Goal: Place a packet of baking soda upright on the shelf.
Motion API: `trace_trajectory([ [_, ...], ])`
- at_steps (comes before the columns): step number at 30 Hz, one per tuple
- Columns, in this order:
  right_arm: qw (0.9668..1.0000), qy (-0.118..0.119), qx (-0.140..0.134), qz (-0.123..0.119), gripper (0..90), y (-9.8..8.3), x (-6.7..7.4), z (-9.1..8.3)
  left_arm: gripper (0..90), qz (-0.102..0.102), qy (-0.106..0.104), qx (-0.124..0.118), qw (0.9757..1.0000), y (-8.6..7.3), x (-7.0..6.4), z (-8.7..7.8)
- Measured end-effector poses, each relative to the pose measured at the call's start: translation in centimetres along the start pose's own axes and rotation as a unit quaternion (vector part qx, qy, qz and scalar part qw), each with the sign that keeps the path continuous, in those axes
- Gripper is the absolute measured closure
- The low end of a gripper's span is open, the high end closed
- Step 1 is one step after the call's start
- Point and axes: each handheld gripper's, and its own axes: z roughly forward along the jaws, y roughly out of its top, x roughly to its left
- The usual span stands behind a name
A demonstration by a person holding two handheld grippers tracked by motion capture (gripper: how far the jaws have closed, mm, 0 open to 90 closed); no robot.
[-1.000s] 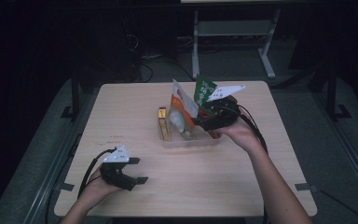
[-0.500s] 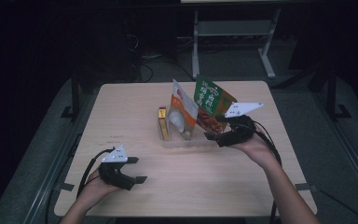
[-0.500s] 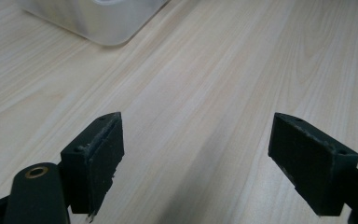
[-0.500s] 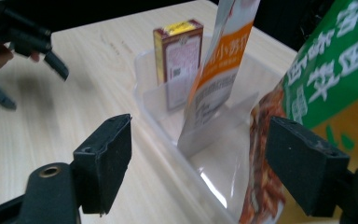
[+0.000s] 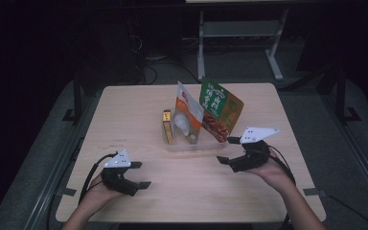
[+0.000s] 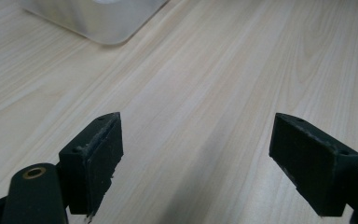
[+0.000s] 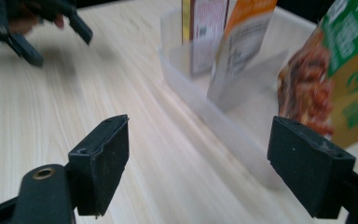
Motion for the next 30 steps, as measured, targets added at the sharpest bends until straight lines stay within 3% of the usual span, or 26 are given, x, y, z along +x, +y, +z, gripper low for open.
trace_trajectory([
  [7, 0.9996, -0.014, 0.023, 0.007, 18.4, -2.7, 0.8, 0.4, 16.7, 0.009, -0.012, 0.013, 0.9998, -0.1, -0.3, 0.6],
  [15, 0.9979, -0.029, 0.048, 0.031, 16.8, -6.1, 0.9, -0.9, 15.9, 0.026, -0.013, 0.030, 0.9991, -0.2, -0.6, 1.2],
  [18, 0.9967, -0.035, 0.070, 0.024, 16.6, -7.2, 1.0, -1.3, 15.9, 0.034, -0.016, 0.041, 0.9985, -0.3, -0.8, 1.4],
  [21, 0.9957, -0.036, 0.083, 0.019, 16.7, -7.4, 0.9, -1.3, 15.9, 0.038, -0.018, 0.046, 0.9981, -0.2, -0.9, 1.6],
  [30, 0.9956, -0.035, 0.087, 0.008, 15.3, -7.4, 1.0, -1.1, 16.0, 0.050, -0.017, 0.052, 0.9973, 0.0, -1.0, 1.9],
])
